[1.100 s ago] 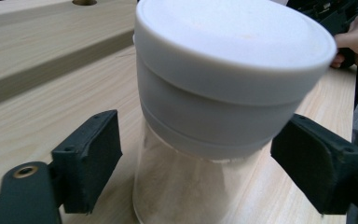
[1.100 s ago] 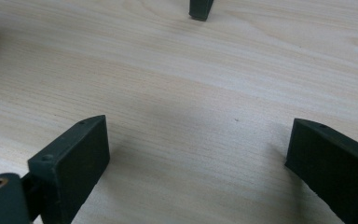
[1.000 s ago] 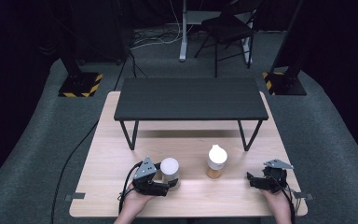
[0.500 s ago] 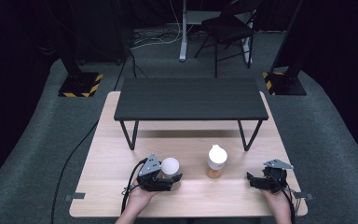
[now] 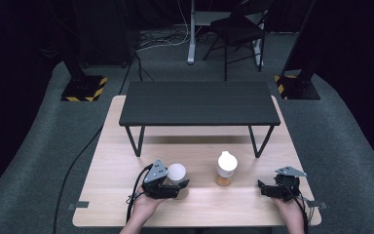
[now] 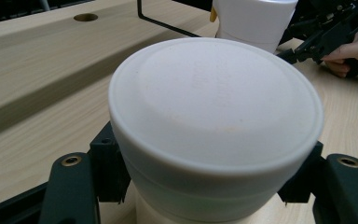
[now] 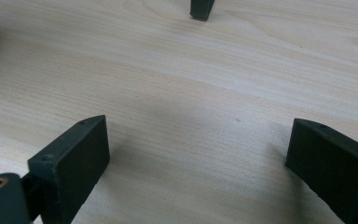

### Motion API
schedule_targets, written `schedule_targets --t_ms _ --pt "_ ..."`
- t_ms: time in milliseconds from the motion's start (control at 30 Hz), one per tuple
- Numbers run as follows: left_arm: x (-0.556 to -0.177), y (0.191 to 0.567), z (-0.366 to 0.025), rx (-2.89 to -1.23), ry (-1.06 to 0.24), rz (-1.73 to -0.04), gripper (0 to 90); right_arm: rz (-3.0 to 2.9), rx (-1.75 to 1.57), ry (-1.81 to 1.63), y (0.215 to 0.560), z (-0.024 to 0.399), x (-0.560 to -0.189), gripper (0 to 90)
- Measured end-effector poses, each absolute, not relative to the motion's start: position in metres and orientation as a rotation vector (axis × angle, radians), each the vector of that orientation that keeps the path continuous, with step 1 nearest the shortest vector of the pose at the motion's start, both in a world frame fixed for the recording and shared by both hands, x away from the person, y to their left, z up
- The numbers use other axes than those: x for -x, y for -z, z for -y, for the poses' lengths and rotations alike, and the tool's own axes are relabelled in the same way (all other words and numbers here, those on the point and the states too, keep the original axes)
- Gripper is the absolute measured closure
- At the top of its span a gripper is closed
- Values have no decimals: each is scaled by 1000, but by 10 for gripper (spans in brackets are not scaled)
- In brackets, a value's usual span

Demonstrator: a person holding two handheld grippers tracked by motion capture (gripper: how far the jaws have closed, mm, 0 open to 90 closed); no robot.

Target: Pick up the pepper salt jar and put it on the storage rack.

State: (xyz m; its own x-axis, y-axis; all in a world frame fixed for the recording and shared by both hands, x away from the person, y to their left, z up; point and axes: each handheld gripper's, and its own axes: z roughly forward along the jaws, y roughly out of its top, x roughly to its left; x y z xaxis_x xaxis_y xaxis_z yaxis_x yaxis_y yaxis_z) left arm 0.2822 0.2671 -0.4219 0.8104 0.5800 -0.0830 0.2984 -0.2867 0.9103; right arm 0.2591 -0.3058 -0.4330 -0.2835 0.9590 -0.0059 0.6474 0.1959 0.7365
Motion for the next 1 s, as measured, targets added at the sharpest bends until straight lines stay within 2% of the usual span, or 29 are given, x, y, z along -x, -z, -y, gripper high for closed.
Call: schedule_targets --t_ms 367,1000 --pt "-283 412 -273 -1877 -318 -660 333 -2006 -1496 -876 433 306 -259 47" --pt "-291 364 -287 -1860 -371 -617 333 -2006 -1496 -876 433 306 -259 47"
